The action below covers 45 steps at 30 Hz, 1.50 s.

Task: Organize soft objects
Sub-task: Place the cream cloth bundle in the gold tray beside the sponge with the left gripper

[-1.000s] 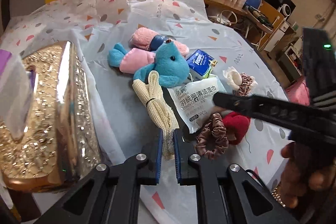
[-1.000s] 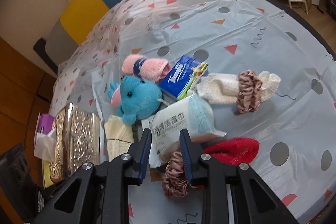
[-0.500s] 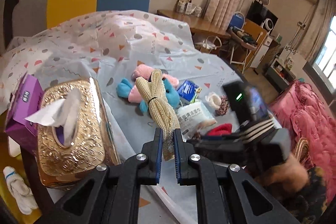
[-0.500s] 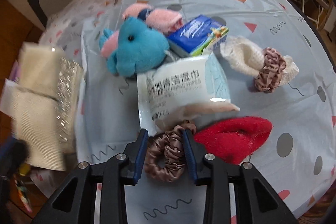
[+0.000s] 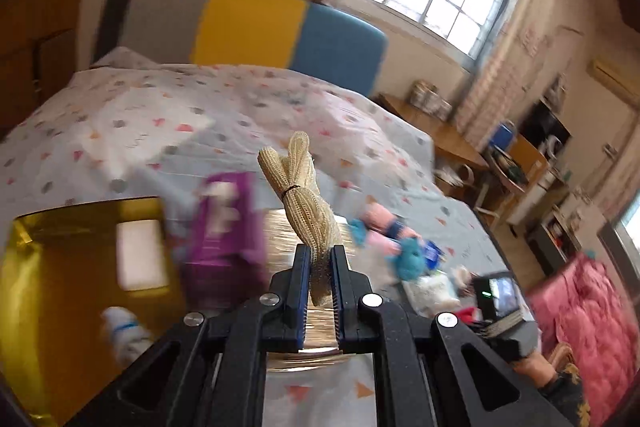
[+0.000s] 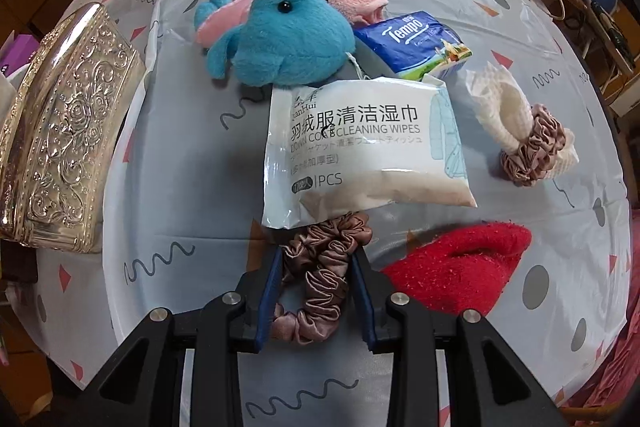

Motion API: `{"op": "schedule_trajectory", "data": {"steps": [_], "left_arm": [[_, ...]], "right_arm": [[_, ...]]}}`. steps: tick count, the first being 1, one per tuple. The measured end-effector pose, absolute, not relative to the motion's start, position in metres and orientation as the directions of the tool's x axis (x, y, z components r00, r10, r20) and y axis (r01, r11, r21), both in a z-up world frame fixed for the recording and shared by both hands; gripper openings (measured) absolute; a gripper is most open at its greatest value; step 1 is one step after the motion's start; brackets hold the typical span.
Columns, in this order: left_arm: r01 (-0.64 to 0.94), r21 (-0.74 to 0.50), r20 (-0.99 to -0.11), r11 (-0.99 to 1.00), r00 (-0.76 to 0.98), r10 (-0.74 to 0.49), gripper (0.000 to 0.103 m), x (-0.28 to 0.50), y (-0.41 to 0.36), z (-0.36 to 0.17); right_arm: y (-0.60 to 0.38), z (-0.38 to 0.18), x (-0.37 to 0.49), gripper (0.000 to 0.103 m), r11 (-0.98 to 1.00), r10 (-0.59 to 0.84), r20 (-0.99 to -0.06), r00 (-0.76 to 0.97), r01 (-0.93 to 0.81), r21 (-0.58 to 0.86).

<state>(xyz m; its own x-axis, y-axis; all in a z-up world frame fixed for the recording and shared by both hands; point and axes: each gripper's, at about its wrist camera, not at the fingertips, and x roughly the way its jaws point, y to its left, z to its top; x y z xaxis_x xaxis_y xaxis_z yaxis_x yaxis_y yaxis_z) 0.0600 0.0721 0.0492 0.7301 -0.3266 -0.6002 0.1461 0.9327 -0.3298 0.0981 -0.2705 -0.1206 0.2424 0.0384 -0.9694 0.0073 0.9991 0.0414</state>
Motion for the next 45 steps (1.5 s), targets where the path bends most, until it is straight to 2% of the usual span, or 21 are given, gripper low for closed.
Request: {"op": "schedule_trajectory", "data": {"steps": [7, 16, 17, 21, 25, 27, 29, 35, 45], "left_arm": [[-0.083, -0.255, -0.677, 0.963, 0.727, -0.116, 0.01, 0.069, 0.174, 0.01], [-0.185, -0.224, -0.785, 0.957, 0.616, -0.064, 0.012, 0.112, 0.215, -0.058], [-0.192, -0.227, -0.795, 0.955, 0.603, -0.068, 0.016, 0.115, 0.217, -0.063], [-0.226, -0.242, -0.803, 0.944, 0.593, -0.064, 0.024, 0.113, 0.218, -0.073], [-0.261, -0.229, -0.8, 0.938, 0.599, -0.029, 0.042, 0.1, 0.216, -0.073], [-0.282, -0.219, -0.796, 0.934, 0.606, -0.003, 0.045, 0.09, 0.215, -0.07], [-0.313, -0.186, -0.785, 0.932, 0.617, 0.05, 0.059, 0.077, 0.213, -0.064], [-0.349, -0.136, -0.729, 0.927, 0.669, 0.145, 0.087, 0.043, 0.208, -0.043], [-0.352, -0.08, -0.694, 0.932, 0.691, 0.201, 0.096, 0.012, 0.203, -0.031]], "right_arm": [[-0.252, -0.123, 0.102, 0.033, 0.999, -0.003, -0.964, 0.267, -0.042, -0.015], [-0.223, -0.122, 0.091, 0.02, 0.988, -0.045, -0.949, 0.312, -0.126, -0.089], [-0.22, -0.122, 0.089, 0.019, 0.986, -0.051, -0.947, 0.316, -0.134, -0.098], [-0.215, -0.123, 0.083, 0.017, 0.983, -0.064, -0.945, 0.32, -0.144, -0.115], [-0.211, -0.125, 0.083, 0.017, 0.982, -0.068, -0.945, 0.321, -0.148, -0.121], [-0.21, -0.125, 0.081, 0.017, 0.981, -0.069, -0.944, 0.322, -0.149, -0.122], [-0.209, -0.125, 0.082, 0.017, 0.981, -0.07, -0.944, 0.323, -0.151, -0.125], [-0.202, -0.129, 0.082, 0.016, 0.97, -0.1, -0.938, 0.331, -0.176, -0.166], [-0.162, -0.122, 0.061, 0.016, 0.943, -0.047, -0.951, 0.306, -0.299, -0.143]]}}
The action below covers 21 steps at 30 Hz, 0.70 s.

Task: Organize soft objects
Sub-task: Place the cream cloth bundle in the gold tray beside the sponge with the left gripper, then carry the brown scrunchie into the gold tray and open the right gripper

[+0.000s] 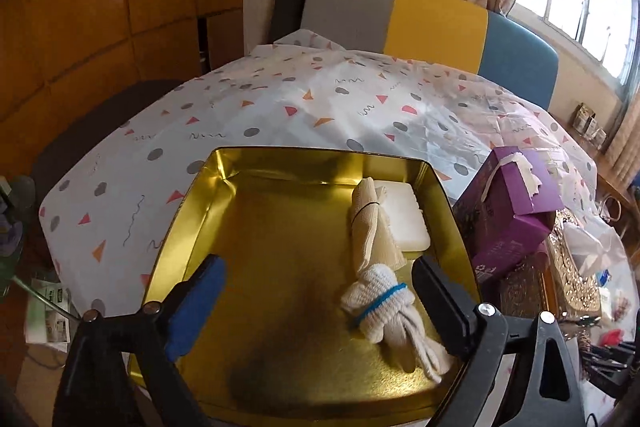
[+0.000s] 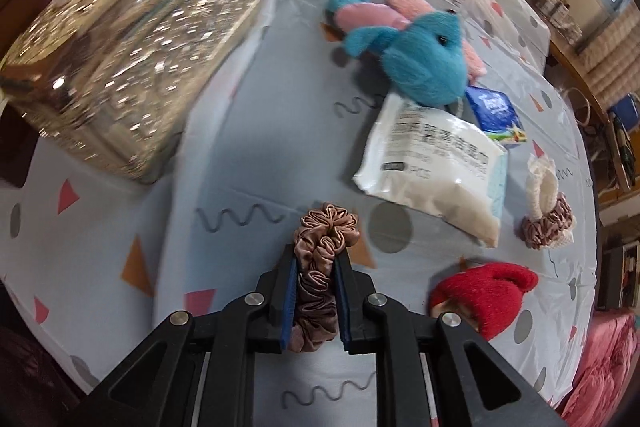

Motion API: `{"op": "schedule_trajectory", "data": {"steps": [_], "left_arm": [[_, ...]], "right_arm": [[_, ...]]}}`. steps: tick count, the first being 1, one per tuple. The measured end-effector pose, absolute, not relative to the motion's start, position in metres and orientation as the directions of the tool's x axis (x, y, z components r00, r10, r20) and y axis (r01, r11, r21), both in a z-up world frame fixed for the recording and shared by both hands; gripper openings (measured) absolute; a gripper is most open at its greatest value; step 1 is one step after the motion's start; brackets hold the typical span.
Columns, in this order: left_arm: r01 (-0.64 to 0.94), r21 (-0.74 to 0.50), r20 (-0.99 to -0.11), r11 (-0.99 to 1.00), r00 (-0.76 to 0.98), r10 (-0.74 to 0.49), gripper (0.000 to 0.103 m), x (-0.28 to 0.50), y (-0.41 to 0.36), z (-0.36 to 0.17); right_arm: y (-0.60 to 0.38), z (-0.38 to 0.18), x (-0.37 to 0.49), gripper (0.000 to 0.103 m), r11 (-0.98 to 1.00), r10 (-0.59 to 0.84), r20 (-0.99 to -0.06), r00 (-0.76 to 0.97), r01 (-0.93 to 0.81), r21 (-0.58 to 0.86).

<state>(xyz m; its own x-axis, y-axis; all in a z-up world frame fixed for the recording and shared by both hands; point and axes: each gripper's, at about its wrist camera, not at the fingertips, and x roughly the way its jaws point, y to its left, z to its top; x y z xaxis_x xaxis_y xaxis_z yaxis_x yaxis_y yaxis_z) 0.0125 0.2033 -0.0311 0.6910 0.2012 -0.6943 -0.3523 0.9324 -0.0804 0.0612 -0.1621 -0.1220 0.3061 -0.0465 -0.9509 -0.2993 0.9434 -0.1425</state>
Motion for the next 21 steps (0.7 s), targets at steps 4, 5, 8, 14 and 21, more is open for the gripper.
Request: {"op": "schedule_trajectory", "data": {"steps": [4, 5, 8, 14, 21], "left_arm": [[-0.352, -0.084, -0.707, 0.932, 0.68, 0.194, 0.099, 0.009, 0.204, -0.035], [-0.354, -0.084, -0.709, 0.931, 0.678, 0.194, 0.099, 0.007, 0.204, -0.036], [-0.357, -0.085, -0.714, 0.93, 0.673, 0.193, 0.1, 0.004, 0.205, -0.04], [-0.355, -0.077, -0.714, 0.932, 0.671, 0.197, 0.103, -0.001, 0.206, -0.042], [-0.354, -0.086, -0.719, 0.931, 0.669, 0.188, 0.103, -0.002, 0.209, -0.044]], "right_arm": [[-0.152, -0.121, 0.056, 0.016, 0.944, -0.015, -0.953, 0.304, -0.31, -0.114], [-0.151, -0.121, 0.056, 0.016, 0.946, -0.009, -0.953, 0.303, -0.305, -0.106], [-0.156, -0.118, 0.056, 0.016, 0.964, 0.028, -0.953, 0.303, -0.26, -0.054], [-0.185, -0.086, 0.064, 0.015, 0.985, 0.152, -0.906, 0.396, -0.134, 0.106], [-0.191, -0.027, 0.091, 0.015, 0.979, 0.198, -0.813, 0.547, -0.068, 0.193]]}}
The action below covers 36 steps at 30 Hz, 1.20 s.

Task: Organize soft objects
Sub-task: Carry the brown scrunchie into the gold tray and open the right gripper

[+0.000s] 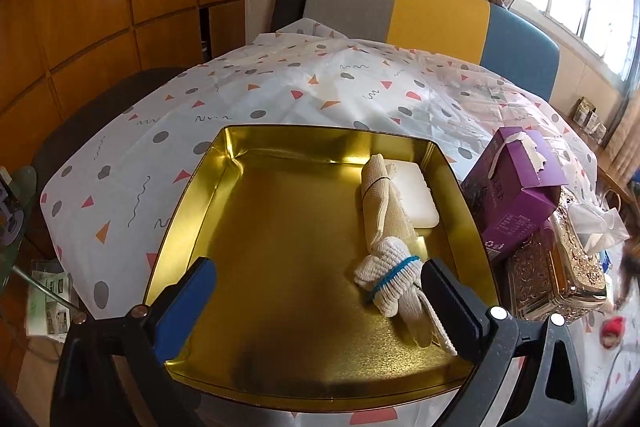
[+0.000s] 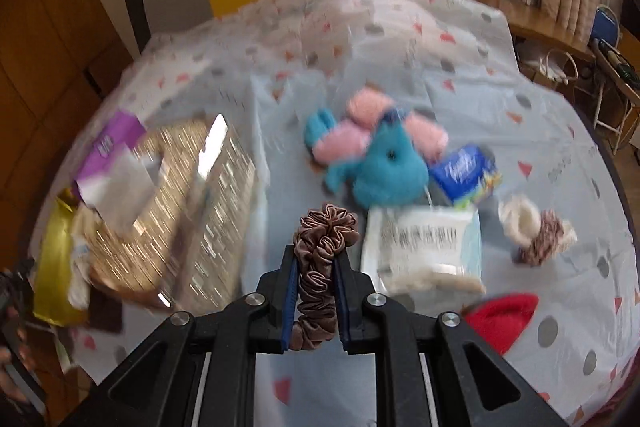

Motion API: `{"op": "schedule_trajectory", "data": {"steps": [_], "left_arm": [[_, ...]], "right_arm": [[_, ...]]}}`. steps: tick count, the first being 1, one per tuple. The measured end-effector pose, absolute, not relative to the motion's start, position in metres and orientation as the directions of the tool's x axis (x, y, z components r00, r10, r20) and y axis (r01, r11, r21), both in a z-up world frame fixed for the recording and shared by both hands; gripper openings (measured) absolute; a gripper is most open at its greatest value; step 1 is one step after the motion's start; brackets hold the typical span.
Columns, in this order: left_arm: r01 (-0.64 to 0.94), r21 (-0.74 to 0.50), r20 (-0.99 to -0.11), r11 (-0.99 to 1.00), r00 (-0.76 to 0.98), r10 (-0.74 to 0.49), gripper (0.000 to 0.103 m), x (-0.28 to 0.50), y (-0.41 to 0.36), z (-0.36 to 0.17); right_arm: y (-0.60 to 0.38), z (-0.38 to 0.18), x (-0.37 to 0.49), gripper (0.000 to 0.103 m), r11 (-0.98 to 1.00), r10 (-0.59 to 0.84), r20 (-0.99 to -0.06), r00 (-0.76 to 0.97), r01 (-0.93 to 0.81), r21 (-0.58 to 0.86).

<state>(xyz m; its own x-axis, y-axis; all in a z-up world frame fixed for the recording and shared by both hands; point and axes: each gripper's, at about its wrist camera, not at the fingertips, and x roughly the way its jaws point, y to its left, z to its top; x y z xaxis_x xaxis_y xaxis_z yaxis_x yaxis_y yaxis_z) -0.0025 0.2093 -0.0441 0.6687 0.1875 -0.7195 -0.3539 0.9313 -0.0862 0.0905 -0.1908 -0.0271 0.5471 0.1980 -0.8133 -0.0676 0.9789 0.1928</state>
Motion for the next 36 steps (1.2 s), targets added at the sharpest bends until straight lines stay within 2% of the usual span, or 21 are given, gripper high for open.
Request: {"op": "schedule_trajectory", "data": {"steps": [5, 9, 13, 15, 19, 22, 24, 27, 36], "left_arm": [[-0.378, -0.087, -0.718, 0.922, 0.665, 0.205, 0.103, -0.005, 0.216, -0.044], [-0.409, -0.075, -0.715, 0.91, 0.658, 0.237, 0.103, -0.008, 0.225, -0.043], [-0.419, -0.065, -0.704, 0.906, 0.663, 0.256, 0.103, -0.014, 0.233, -0.041], [-0.425, -0.062, -0.697, 0.903, 0.667, 0.265, 0.103, -0.017, 0.237, -0.039], [-0.441, -0.07, -0.7, 0.895, 0.661, 0.271, 0.103, -0.022, 0.247, -0.039], [-0.446, -0.095, -0.711, 0.89, 0.656, 0.253, 0.103, -0.023, 0.253, -0.043], [-0.447, -0.103, -0.713, 0.888, 0.656, 0.247, 0.103, -0.023, 0.254, -0.045], [-0.439, -0.106, -0.706, 0.892, 0.665, 0.243, 0.103, -0.023, 0.252, -0.045], [-0.406, -0.099, -0.67, 0.908, 0.702, 0.241, 0.103, -0.027, 0.24, -0.035]], "right_arm": [[-0.146, 0.038, 0.109, 0.015, 0.948, 0.319, -0.714, 0.623, -0.222, 0.23], [-0.072, 0.076, 0.112, 0.015, 0.873, 0.464, -0.657, 0.594, -0.432, 0.225], [0.006, 0.08, 0.103, 0.016, 0.766, 0.56, -0.671, 0.486, -0.612, 0.196], [0.041, 0.066, 0.099, 0.016, 0.734, 0.545, -0.707, 0.451, -0.665, 0.141], [0.085, 0.024, 0.093, 0.018, 0.702, 0.495, -0.781, 0.381, -0.705, 0.1], [0.098, -0.004, 0.097, 0.025, 0.709, 0.439, -0.822, 0.362, -0.702, 0.069], [0.102, -0.016, 0.098, 0.037, 0.722, 0.414, -0.835, 0.363, -0.689, 0.059], [0.094, -0.027, 0.099, 0.04, 0.729, 0.416, -0.839, 0.351, -0.68, 0.077], [0.074, -0.022, 0.086, 0.041, 0.746, 0.44, -0.801, 0.406, -0.662, 0.074]]}}
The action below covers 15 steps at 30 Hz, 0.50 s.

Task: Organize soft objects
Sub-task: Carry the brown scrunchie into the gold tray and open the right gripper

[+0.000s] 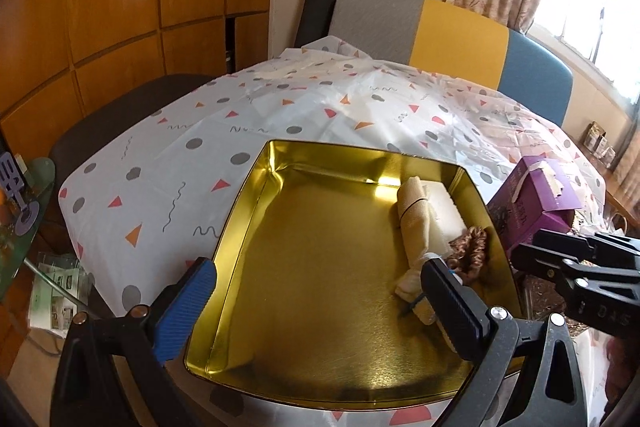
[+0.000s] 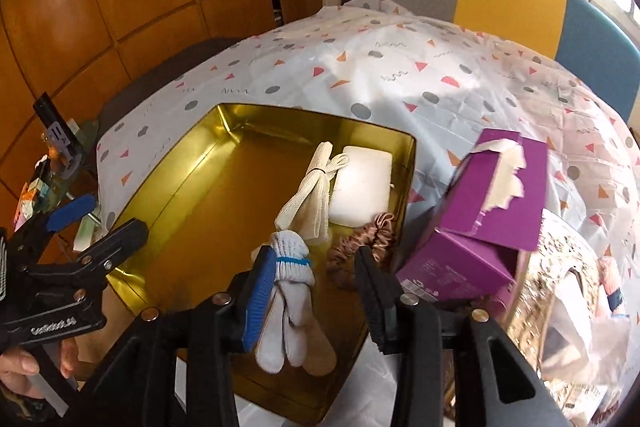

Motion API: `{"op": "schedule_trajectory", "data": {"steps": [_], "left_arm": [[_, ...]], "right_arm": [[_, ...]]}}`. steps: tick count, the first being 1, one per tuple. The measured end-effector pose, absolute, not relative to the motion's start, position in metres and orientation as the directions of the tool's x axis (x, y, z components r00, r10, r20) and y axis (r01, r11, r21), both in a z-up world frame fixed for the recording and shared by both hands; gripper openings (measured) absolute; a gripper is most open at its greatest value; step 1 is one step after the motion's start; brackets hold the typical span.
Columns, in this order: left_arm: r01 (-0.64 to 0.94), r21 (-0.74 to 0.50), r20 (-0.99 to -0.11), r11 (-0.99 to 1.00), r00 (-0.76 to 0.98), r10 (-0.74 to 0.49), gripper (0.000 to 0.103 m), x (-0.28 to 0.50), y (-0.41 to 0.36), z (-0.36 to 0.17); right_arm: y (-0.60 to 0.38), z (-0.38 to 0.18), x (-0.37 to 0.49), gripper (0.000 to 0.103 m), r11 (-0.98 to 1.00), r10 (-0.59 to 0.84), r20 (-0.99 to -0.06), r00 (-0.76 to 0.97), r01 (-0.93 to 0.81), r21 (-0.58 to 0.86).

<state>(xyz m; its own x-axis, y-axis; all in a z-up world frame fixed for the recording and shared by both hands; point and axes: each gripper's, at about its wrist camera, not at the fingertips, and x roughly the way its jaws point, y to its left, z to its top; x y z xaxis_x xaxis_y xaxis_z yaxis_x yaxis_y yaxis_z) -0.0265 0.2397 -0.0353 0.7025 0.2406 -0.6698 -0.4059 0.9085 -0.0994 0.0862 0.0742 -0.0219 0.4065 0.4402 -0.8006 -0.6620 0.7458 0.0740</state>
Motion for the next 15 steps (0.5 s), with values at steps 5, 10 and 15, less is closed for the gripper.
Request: {"op": "schedule_trajectory", "data": {"steps": [5, 10, 15], "left_arm": [[-0.376, -0.081, -0.648, 0.923, 0.724, 0.238, 0.103, -0.029, 0.229, -0.027], [-0.335, -0.058, -0.633, 0.941, 0.741, 0.225, 0.103, -0.029, 0.216, -0.019], [-0.279, -0.055, -0.618, 0.959, 0.764, 0.187, 0.103, -0.03, 0.201, -0.011]], "right_arm": [[0.053, -0.009, 0.067, 0.041, 0.75, 0.456, -0.767, 0.452, -0.658, 0.058], [0.012, 0.003, 0.059, 0.041, 0.789, 0.449, -0.734, 0.509, -0.611, 0.058], [-0.052, 0.012, 0.061, 0.041, 0.868, 0.374, -0.717, 0.589, -0.495, 0.046]]}}
